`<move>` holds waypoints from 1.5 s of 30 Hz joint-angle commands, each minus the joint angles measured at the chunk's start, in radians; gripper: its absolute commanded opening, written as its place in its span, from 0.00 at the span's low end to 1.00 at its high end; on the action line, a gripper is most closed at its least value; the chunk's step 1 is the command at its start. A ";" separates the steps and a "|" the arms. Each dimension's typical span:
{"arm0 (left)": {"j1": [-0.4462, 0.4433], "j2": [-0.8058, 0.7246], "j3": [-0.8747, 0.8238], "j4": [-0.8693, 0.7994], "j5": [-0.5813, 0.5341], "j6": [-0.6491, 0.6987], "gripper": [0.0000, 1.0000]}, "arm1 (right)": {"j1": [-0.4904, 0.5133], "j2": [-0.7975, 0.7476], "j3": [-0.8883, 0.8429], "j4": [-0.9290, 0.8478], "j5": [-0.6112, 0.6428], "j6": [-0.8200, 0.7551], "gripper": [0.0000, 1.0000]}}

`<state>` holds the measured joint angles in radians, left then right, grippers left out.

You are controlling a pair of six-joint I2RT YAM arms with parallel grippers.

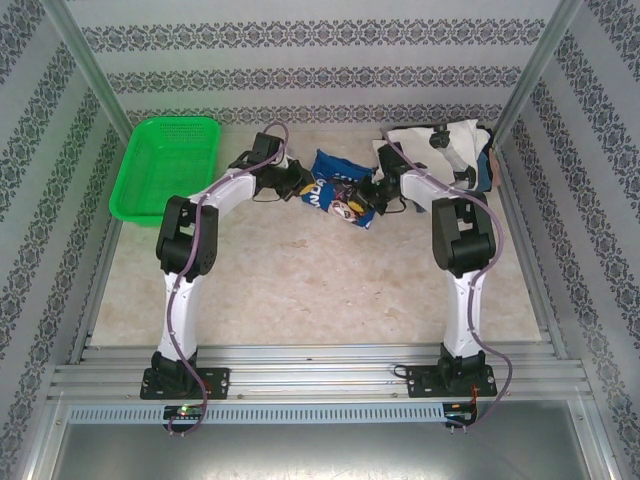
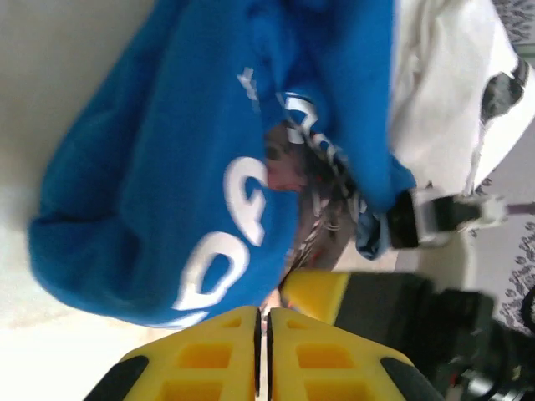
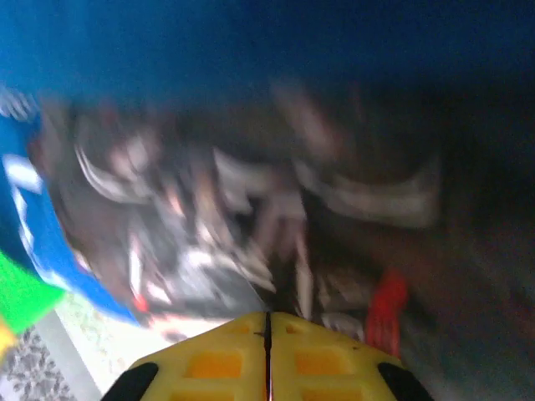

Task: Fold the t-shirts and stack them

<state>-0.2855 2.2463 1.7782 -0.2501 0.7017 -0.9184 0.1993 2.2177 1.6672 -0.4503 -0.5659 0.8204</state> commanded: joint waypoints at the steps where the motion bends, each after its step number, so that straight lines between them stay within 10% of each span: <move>1: 0.002 -0.031 0.049 0.094 0.008 0.055 0.16 | -0.033 0.076 0.164 0.083 0.041 0.061 0.13; 12: -0.011 0.108 0.283 0.053 0.024 0.056 0.33 | -0.058 0.275 0.528 -0.100 0.017 0.048 0.29; 20: -0.052 0.232 0.462 -0.006 -0.018 0.090 0.66 | -0.028 -0.221 0.106 -0.100 0.193 -0.138 0.60; 27: -0.078 0.374 0.607 -0.150 -0.091 0.173 0.73 | -0.022 -0.521 -0.333 -0.022 0.223 -0.090 0.69; 45: -0.039 -0.093 -0.270 -0.081 -0.348 0.304 0.75 | 0.098 -0.535 -0.432 0.001 0.247 0.009 0.68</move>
<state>-0.3382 2.2051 1.6257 -0.3016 0.4068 -0.5976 0.2687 1.6627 1.2255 -0.4328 -0.3500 0.7963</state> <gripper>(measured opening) 0.743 0.680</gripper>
